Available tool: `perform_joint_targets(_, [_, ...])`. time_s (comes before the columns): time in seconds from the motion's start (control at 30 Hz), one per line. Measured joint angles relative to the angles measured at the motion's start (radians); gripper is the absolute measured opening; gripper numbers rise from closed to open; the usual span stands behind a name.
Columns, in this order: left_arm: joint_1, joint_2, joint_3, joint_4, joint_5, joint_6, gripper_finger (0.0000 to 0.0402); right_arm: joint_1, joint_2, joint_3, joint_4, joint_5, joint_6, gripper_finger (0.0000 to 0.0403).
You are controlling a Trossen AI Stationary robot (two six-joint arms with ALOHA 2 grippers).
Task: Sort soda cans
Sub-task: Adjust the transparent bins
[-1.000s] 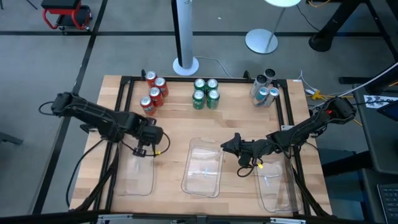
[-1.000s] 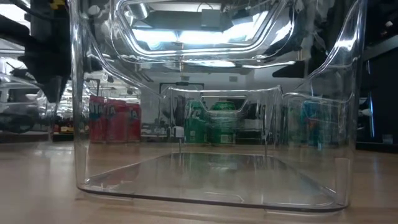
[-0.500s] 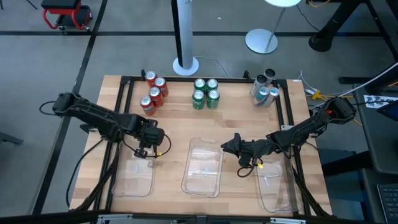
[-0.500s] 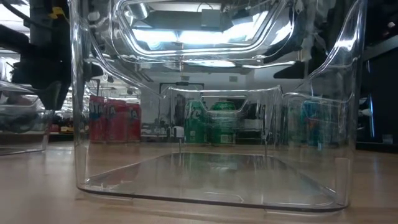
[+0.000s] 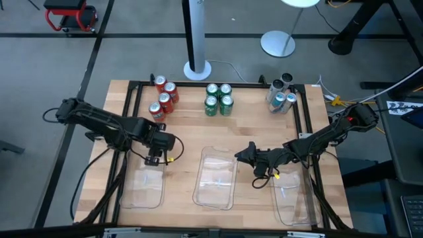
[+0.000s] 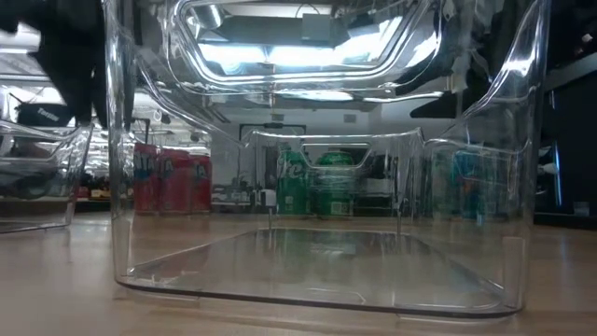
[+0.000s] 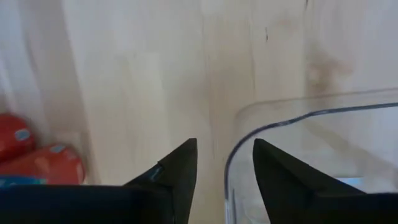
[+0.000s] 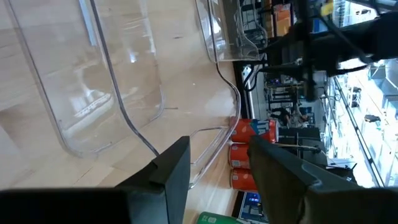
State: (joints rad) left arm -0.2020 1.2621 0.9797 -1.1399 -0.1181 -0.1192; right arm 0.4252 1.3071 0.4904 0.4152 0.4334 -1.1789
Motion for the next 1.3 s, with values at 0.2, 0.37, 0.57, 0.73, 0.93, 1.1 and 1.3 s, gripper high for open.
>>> perform_joint_targets(0.2, [-0.002,-0.002,0.156,-0.014,0.001,-0.168,0.0152,0.001,0.0,0.0,0.029,-0.003,0.014,0.0162])
perform_joint_targets(0.37, [-0.041,-0.002,0.142,0.244,-0.038,-0.175,0.0153,0.0,-0.003,0.03,-0.002,-0.016,0.015,0.0163])
perform_joint_targets(0.57, [-0.093,-0.009,-0.022,0.582,-0.072,-0.128,0.0153,0.0,-0.044,0.201,-0.398,-0.099,0.12,0.0162])
perform_joint_targets(0.73, [-0.11,0.012,-0.175,0.773,-0.233,-0.229,0.0153,0.001,-0.044,0.308,-0.744,-0.115,0.351,0.0162])
perform_joint_targets(0.93, [-0.123,0.093,-0.258,0.869,-0.246,-0.314,0.0153,0.0,0.006,0.276,-0.814,-0.143,0.514,0.0162])
perform_joint_targets(1.1, [-0.169,0.206,-0.277,0.999,-0.182,-0.273,0.0153,0.0,0.078,0.265,-0.767,-0.131,0.52,0.0162])
perform_joint_targets(1.3, [-0.198,0.298,-0.278,1.068,-0.171,-0.262,0.0153,-0.007,0.106,0.269,-0.749,-0.121,0.515,0.0161])
